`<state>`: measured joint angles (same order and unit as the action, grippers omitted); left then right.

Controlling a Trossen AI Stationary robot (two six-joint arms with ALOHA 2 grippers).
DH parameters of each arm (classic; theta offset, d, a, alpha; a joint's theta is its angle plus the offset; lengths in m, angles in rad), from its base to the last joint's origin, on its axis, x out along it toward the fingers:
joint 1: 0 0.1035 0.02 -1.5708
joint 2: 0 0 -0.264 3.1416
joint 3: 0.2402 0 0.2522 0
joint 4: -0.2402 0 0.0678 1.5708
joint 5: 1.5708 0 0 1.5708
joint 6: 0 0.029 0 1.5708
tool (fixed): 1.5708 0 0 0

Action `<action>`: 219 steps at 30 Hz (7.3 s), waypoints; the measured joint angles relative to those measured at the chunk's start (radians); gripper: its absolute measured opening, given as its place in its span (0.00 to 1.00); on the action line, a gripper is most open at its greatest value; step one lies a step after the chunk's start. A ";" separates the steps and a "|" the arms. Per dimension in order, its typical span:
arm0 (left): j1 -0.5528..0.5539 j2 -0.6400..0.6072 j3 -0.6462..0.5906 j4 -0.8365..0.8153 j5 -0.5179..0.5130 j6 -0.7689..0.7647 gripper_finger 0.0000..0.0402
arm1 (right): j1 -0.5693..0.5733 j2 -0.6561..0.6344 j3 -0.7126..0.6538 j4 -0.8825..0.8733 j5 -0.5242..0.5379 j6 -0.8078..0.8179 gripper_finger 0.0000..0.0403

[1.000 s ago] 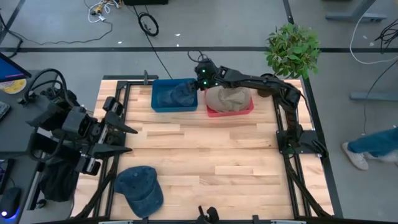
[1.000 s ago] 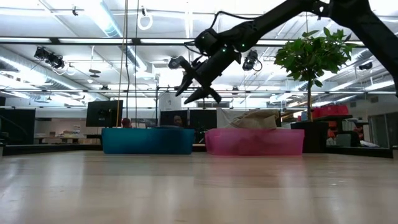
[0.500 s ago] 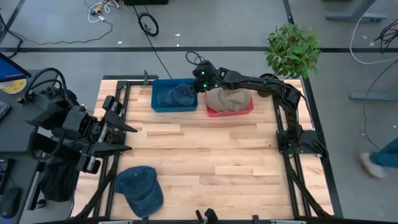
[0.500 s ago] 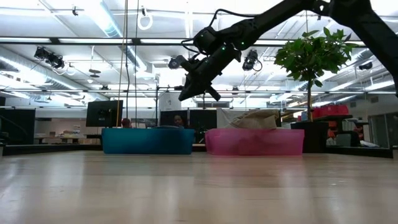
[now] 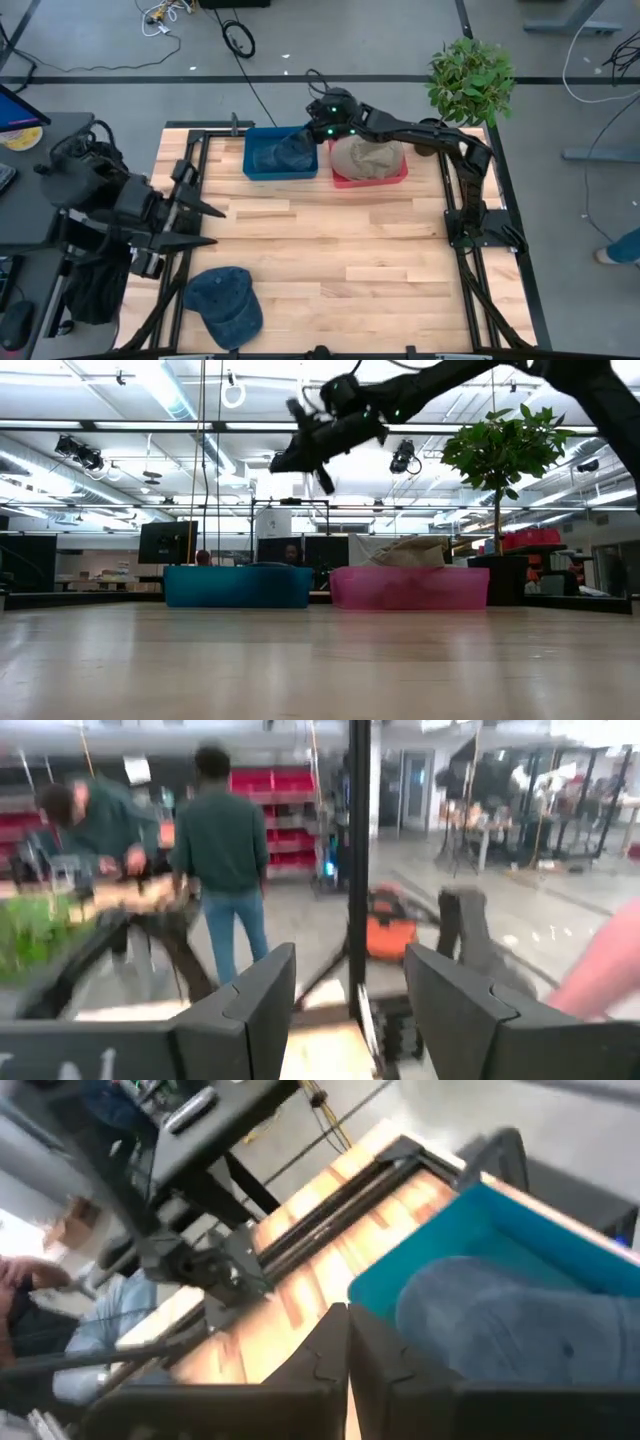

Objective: Pick & Place hat
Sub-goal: Put the blue cap into the blue bin

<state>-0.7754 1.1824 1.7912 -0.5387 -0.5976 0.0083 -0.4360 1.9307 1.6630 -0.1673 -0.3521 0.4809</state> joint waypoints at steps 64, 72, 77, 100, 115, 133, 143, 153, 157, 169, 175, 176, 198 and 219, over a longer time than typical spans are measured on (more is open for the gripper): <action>0.094 0.392 0.000 -0.237 -0.032 -0.527 0.48 | 0.307 -1.195 -1.315 0.607 0.135 -0.226 0.03; 0.108 0.421 0.000 -0.246 -0.018 -0.598 0.48 | 0.334 -1.240 -1.511 0.973 0.124 -0.203 0.03; 0.091 0.457 0.000 -0.266 -0.003 -0.628 0.45 | 0.333 -1.243 -1.642 1.234 0.127 -0.168 0.03; -0.044 0.620 0.042 -0.157 0.279 -0.829 0.36 | 0.332 -1.388 -1.647 0.994 0.081 -0.173 0.03; -0.176 0.913 0.510 -0.581 0.329 -0.963 0.36 | 0.332 -1.387 -1.647 0.941 0.081 -0.105 0.03; -0.198 1.056 0.504 -0.819 0.331 -1.105 0.42 | 0.332 -1.387 -1.646 0.905 0.081 -0.074 0.03; -0.151 1.064 0.504 -0.829 0.408 -1.132 0.64 | 0.332 -1.387 -1.646 0.905 0.081 -0.074 0.03; -0.161 1.131 0.503 -0.842 0.431 -1.157 0.71 | 0.332 -1.387 -1.646 0.904 0.081 -0.074 0.03; -0.162 1.165 0.503 -0.873 0.436 -1.169 0.71 | 0.332 -1.387 -1.646 0.904 0.081 -0.074 0.03; -0.162 1.224 0.504 -0.933 0.515 -1.307 0.71 | 0.332 -1.387 -1.646 0.904 0.081 -0.074 0.03; -0.133 1.271 0.503 -0.939 0.567 -1.382 0.71 | 0.332 -1.387 -1.646 0.904 0.081 -0.074 0.03; -0.129 1.275 0.503 -0.939 0.574 -1.385 0.71 | 0.332 -1.387 -1.646 0.904 0.081 -0.074 0.03; -0.114 1.358 0.504 -1.034 0.601 -1.338 0.71 | 0.332 -1.387 -1.646 0.904 0.081 -0.074 0.03; -0.141 1.327 0.492 -1.031 0.599 -1.385 0.52 | 0.332 -1.387 -1.646 0.903 0.081 -0.074 0.03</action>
<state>-0.9164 2.5095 2.2830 -1.5702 0.0013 -1.3763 -0.1040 0.5441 0.0166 0.7361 -0.2707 0.4065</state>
